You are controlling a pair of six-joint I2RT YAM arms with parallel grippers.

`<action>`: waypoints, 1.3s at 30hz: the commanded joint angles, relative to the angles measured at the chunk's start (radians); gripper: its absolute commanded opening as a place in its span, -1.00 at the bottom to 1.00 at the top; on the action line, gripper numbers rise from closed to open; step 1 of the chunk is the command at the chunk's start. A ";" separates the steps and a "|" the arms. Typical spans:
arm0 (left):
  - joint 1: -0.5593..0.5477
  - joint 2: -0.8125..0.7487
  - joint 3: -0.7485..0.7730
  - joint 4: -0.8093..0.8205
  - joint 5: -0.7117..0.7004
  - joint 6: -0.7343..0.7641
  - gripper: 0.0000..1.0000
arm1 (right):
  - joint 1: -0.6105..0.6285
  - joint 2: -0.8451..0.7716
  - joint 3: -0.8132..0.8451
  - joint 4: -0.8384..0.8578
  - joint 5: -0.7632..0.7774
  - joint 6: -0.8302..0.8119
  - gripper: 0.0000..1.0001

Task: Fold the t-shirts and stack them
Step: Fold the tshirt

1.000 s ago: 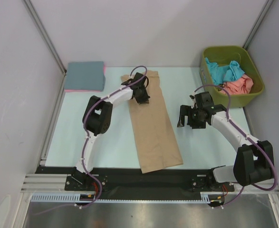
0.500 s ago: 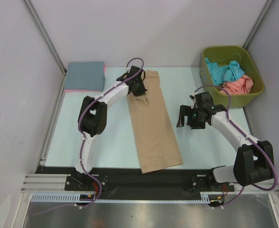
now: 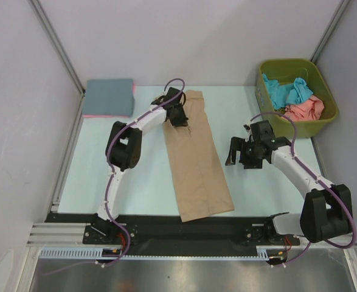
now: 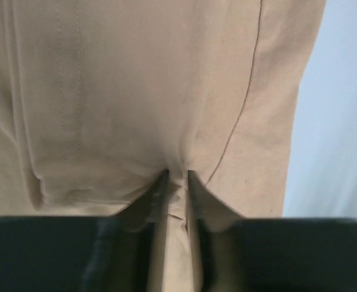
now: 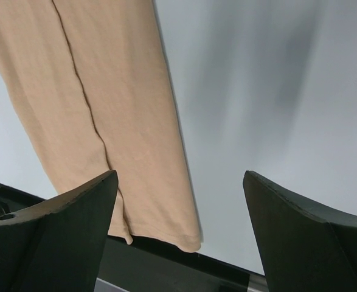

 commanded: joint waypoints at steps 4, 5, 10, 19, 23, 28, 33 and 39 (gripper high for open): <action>-0.013 -0.253 -0.004 -0.099 -0.042 0.099 -0.07 | -0.004 -0.035 -0.044 -0.050 -0.073 0.049 0.72; -0.016 -0.292 -0.024 -0.122 -0.056 0.112 0.03 | -0.004 -0.039 -0.055 -0.066 -0.087 0.057 0.66; -0.083 -0.581 -0.309 -0.164 -0.101 0.162 0.07 | -0.004 -0.090 -0.119 -0.126 -0.115 0.119 0.31; -0.412 -1.051 -1.004 -0.128 -0.010 -0.080 -0.09 | 0.049 -0.222 -0.259 -0.217 -0.190 0.219 -0.01; -0.481 -1.117 -1.104 -0.142 -0.001 -0.141 -0.02 | 0.097 -0.240 -0.327 -0.194 -0.191 0.250 0.01; -0.522 -1.185 -1.273 -0.035 0.085 -0.301 0.03 | 0.120 -0.217 -0.341 -0.165 -0.159 0.271 0.06; -0.538 -1.186 -1.371 0.034 0.160 -0.446 0.00 | 0.121 -0.202 -0.344 -0.145 -0.173 0.279 0.06; -0.585 -1.162 -1.457 0.189 0.185 -0.627 0.01 | 0.123 -0.193 -0.333 -0.142 -0.151 0.267 0.07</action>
